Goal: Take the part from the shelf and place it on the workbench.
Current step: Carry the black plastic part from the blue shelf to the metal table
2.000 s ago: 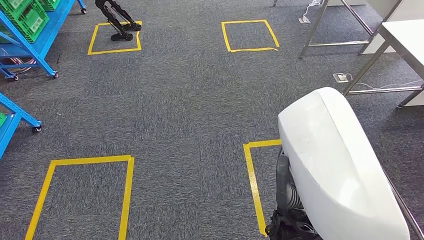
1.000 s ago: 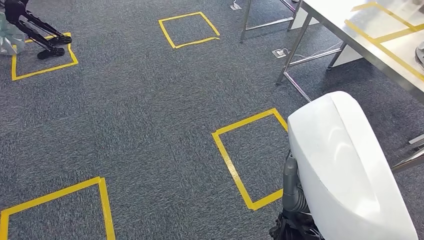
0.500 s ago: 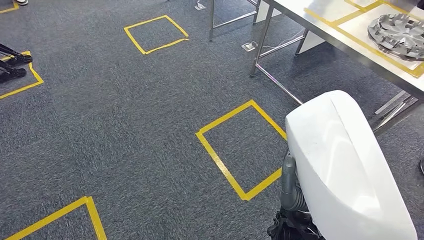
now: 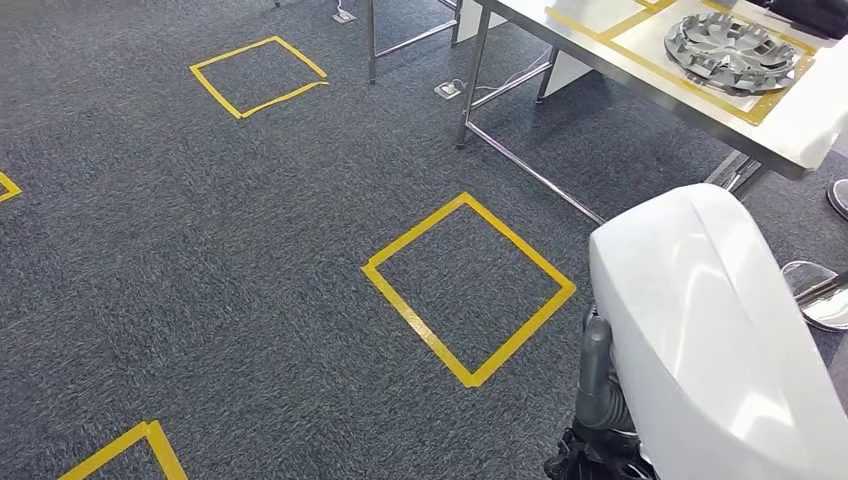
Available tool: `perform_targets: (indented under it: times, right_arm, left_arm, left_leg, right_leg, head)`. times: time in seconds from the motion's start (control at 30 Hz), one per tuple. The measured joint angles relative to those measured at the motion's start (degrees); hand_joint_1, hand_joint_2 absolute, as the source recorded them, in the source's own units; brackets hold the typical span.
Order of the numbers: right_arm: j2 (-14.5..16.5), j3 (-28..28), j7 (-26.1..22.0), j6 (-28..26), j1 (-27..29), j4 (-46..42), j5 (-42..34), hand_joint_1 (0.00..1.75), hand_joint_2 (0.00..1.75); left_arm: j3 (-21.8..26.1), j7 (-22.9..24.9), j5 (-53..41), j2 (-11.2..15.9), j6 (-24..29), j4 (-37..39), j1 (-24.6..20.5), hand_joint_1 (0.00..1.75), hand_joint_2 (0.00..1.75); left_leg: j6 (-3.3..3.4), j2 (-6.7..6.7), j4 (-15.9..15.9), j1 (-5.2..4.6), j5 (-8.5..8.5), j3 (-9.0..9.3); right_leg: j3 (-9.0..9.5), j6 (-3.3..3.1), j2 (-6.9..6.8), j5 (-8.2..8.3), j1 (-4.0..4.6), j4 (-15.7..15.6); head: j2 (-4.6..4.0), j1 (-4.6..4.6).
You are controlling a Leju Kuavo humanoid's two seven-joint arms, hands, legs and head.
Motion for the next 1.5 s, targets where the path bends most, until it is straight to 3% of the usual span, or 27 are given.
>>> perform_targets:
  times: [0.03,0.1,0.17,0.23,0.27,0.3,0.37,0.4,0.47,0.5,0.57,0.63,0.73,0.77,0.8,0.83,0.9,0.97,1.1,1.17,1.23,1.3,1.33,1.4,1.47,1.5]
  right_arm:
    - [0.1,0.0,0.0,-0.5,0.1,-0.1,0.4,1.75,0.00]
    - [0.3,0.0,0.0,-2.0,0.1,-0.2,1.4,1.75,0.00]
    - [0.4,0.1,0.0,-3.1,0.0,-0.3,1.9,1.75,0.00]
    - [0.5,0.1,0.1,-3.6,0.2,-0.2,2.2,1.75,0.00]
    - [0.5,0.1,0.1,-3.7,0.4,-0.2,2.3,1.75,0.00]
    - [0.5,0.0,0.1,-3.8,0.6,-0.2,2.5,1.75,0.00]
    - [0.5,-0.1,0.1,-3.6,0.9,-0.2,2.6,1.75,0.00]
    - [0.6,-0.2,0.1,-3.4,1.0,-0.2,2.6,1.75,0.00]
    - [0.7,-0.3,0.2,-3.0,1.2,-0.3,2.7,1.75,0.00]
    - [0.8,-0.4,0.2,-2.9,1.2,-0.3,2.7,1.75,0.00]
    - [0.8,-0.6,0.2,-2.7,1.3,-0.4,2.8,1.75,0.00]
    - [0.8,-0.8,0.2,-2.7,1.2,-0.3,2.8,1.75,0.00]
    - [0.7,-1.1,0.2,-2.7,1.1,-0.2,2.8,1.75,0.00]
    - [0.7,-1.2,0.2,-2.7,1.1,-0.1,2.9,1.75,0.00]
    - [0.7,-1.3,0.2,-2.8,1.1,-0.1,3.0,1.75,0.00]
    - [0.7,-1.3,0.2,-3.0,1.1,0.0,3.2,1.75,0.00]
    - [0.7,-1.4,0.2,-3.2,1.1,-0.1,3.7,1.75,0.00]
    - [0.7,-1.4,0.1,-3.3,1.0,-0.1,3.9,1.75,0.00]
    - [0.7,-1.5,0.1,-3.5,1.1,-0.3,4.0,1.75,0.00]
    - [0.7,-1.5,0.0,-3.5,1.0,-0.3,4.0,1.75,0.00]
    - [0.7,-1.5,0.0,-3.7,1.0,-0.2,3.9,1.75,0.00]
    - [0.6,-1.5,0.0,-4.0,1.0,0.1,3.6,1.75,0.00]
    - [0.6,-1.5,0.0,-4.1,1.0,0.2,3.4,1.75,0.00]
    - [0.5,-1.5,0.0,-4.1,0.9,0.3,2.9,1.75,0.00]
    - [0.4,-1.5,0.1,-4.0,0.8,0.4,2.6,1.75,0.00]
    - [0.4,-1.4,0.1,-4.0,0.7,0.4,2.5,1.75,0.00]
  left_arm:
    - [0.0,-0.1,0.1,-0.1,0.0,0.0,0.0,0.00,1.75]
    - [0.0,-0.3,0.2,0.1,-0.1,0.0,0.0,0.00,1.75]
    - [0.0,-0.5,0.2,0.6,-0.1,-0.2,0.0,0.00,1.75]
    - [0.0,-0.6,0.2,1.1,0.0,-0.2,0.1,0.00,1.75]
    - [0.0,-0.6,0.2,1.4,0.0,-0.3,0.2,0.00,1.75]
    - [0.0,-0.6,0.2,1.6,0.0,-0.3,0.2,0.00,1.75]
    - [0.0,-0.8,0.2,1.8,0.0,-0.3,0.1,0.00,1.75]
    - [0.0,-0.9,0.2,1.7,0.1,-0.3,0.1,0.00,1.75]
    - [0.0,-1.1,0.2,1.4,0.1,-0.2,0.0,0.00,1.75]
    - [0.0,-1.2,0.2,1.3,0.2,-0.2,0.0,0.00,1.75]
    - [0.0,-1.2,0.2,1.3,0.3,-0.2,0.0,0.00,1.75]
    - [0.0,-1.4,0.2,1.4,0.4,-0.3,0.0,0.00,1.75]
    - [0.0,-1.8,0.0,1.6,0.4,-0.4,0.0,0.00,1.75]
    - [0.0,-1.9,0.0,1.6,0.4,-0.4,0.0,0.00,1.75]
    - [0.0,-1.9,-0.1,1.7,0.4,-0.4,0.0,0.00,1.75]
    - [0.0,-1.9,-0.1,1.7,0.4,-0.4,-0.1,0.00,1.75]
    - [0.0,-1.9,-0.1,1.4,0.4,-0.4,-0.3,0.00,1.75]
    - [-0.1,-1.9,-0.1,1.1,0.4,-0.4,-0.4,0.00,1.75]
    - [-0.1,-1.8,-0.1,0.5,0.4,-0.3,-0.5,0.00,1.75]
    - [-0.2,-1.8,-0.1,0.7,0.4,-0.3,-0.7,0.00,1.75]
    - [-0.2,-1.8,-0.1,1.1,0.4,-0.4,-0.7,0.00,1.75]
    - [-0.2,-1.8,-0.1,1.6,0.4,-0.4,-0.6,0.00,1.75]
    - [-0.2,-1.8,-0.1,1.8,0.4,-0.5,-0.6,0.00,1.75]
    - [-0.2,-1.8,-0.1,2.0,0.4,-0.6,-0.6,0.00,1.75]
    - [-0.2,-1.7,-0.1,1.8,0.4,-0.6,-0.7,0.00,1.75]
    - [-0.2,-1.7,-0.1,1.7,0.4,-0.6,-0.7,0.00,1.75]
  left_leg:
    - [0.10,0.34,-0.4,0.21,0.02,0.19]
    - [0.32,-1.89,0.1,0.20,-0.54,0.28]
    - [0.12,-5.70,4.4,-0.09,-2.85,-1.46]
    - [-0.57,-6.98,10.7,-0.17,-5.35,-4.60]
    - [-1.00,-7.00,12.1,-0.08,-5.49,-5.45]
    - [-1.53,-6.93,11.7,0.12,-4.64,-5.31]
    - [-2.95,-6.94,6.0,0.89,-1.79,-2.36]
    - [-3.36,-7.17,3.4,1.26,-0.97,-0.98]
    - [-2.75,-7.52,2.3,1.59,-1.28,-0.23]
    - [-2.01,-7.49,2.7,1.59,-1.36,-0.35]
    - [-1.23,-7.18,3.2,1.56,-1.45,-0.63]
    - [-0.52,-6.90,3.1,1.35,-1.17,-0.90]
    - [0.20,-6.37,2.6,0.66,-0.63,-1.18]
    - [0.24,-6.24,2.5,0.46,-0.57,-1.22]
    - [0.25,-6.18,2.5,0.28,-0.56,-1.21]
    - [0.27,-6.17,2.5,0.17,-0.55,-1.12]
    - [0.34,-6.19,2.3,0.24,-0.48,-0.80]
    - [0.13,-6.20,1.8,0.66,-0.13,-0.66]
    - [-0.79,-6.12,0.5,1.37,0.68,-0.50]
    - [-0.67,-6.32,2.9,0.73,-1.17,-1.68]
    - [-0.65,-6.47,8.9,0.10,-4.31,-4.52]
    - [-0.81,-6.49,12.6,-0.13,-4.93,-6.19]
    - [-0.93,-6.46,11.7,-0.11,-3.80,-5.66]
    - [-1.60,-6.47,6.0,0.05,-1.14,-2.65]
    - [-1.52,-6.73,2.6,0.15,-0.57,-0.77]
    - [-1.18,-6.90,2.7,0.07,-1.02,-0.74]
  right_leg:
    - [0.78,-0.12,0.65,0.73,-0.09,-1.3]
    - [2.68,-0.37,1.52,2.36,-0.61,-4.4]
    - [3.71,-0.46,2.03,3.21,-1.58,-5.8]
    - [3.53,-0.27,2.76,3.11,-2.43,-5.3]
    - [3.35,0.01,3.13,2.89,-2.85,-4.8]
    - [3.09,0.49,3.51,2.55,-3.35,-4.1]
    - [2.12,2.02,4.13,1.37,-4.34,-1.7]
    - [1.21,2.88,4.43,0.49,-4.66,0.1]
    - [-0.61,4.22,4.83,-0.93,-4.79,3.4]
    - [-1.13,4.58,4.97,-1.32,-4.85,4.3]
    - [-1.38,5.02,5.00,-1.87,-5.01,4.9]
    - [-2.61,5.27,4.87,-4.35,-5.27,8.0]
    - [-6.88,5.02,4.80,-10.23,-5.38,19.0]
    - [-7.52,4.71,4.81,-10.90,-5.27,21.2]
    - [-7.11,4.31,4.81,-10.49,-5.09,21.2]
    - [-5.58,3.84,4.81,-9.04,-4.81,18.7]
    - [-0.78,2.74,4.78,-5.25,-4.03,9.8]
    - [2.23,2.23,4.79,-3.46,-3.30,3.7]
    - [3.95,1.72,4.74,-1.79,-2.17,-0.6]
    - [5.07,1.69,4.44,-0.71,-2.51,-2.9]
    - [4.94,1.70,4.32,-0.51,-2.74,-2.9]
    - [4.54,1.64,4.34,-0.83,-2.94,-2.1]
    - [4.40,1.78,4.37,-1.13,-3.19,-1.6]
    - [3.90,2.62,4.42,-2.20,-3.71,0.1]
    - [2.75,3.39,4.55,-3.52,-3.88,2.6]
    - [2.26,3.57,4.61,-3.91,-3.79,3.4]
  head:
    - [0.00,0.30]
    - [-0.01,0.73]
    - [-0.02,1.19]
    - [-0.01,1.42]
    - [-0.02,1.40]
    - [-0.02,1.42]
    - [-0.02,1.44]
    - [-0.01,1.23]
    - [0.00,1.06]
    - [0.00,1.01]
    - [0.00,1.37]
    - [-0.01,1.96]
    - [-0.02,2.69]
    - [-0.02,2.75]
    - [-0.02,2.76]
    - [-0.02,2.76]
    - [-0.02,2.79]
    - [-0.02,2.89]
    - [-0.02,3.73]
    - [-0.02,3.93]
    - [-0.02,3.98]
    - [-0.02,3.93]
    - [-0.02,3.94]
    - [-0.02,3.92]
    - [-0.02,3.57]
    - [-0.02,3.51]
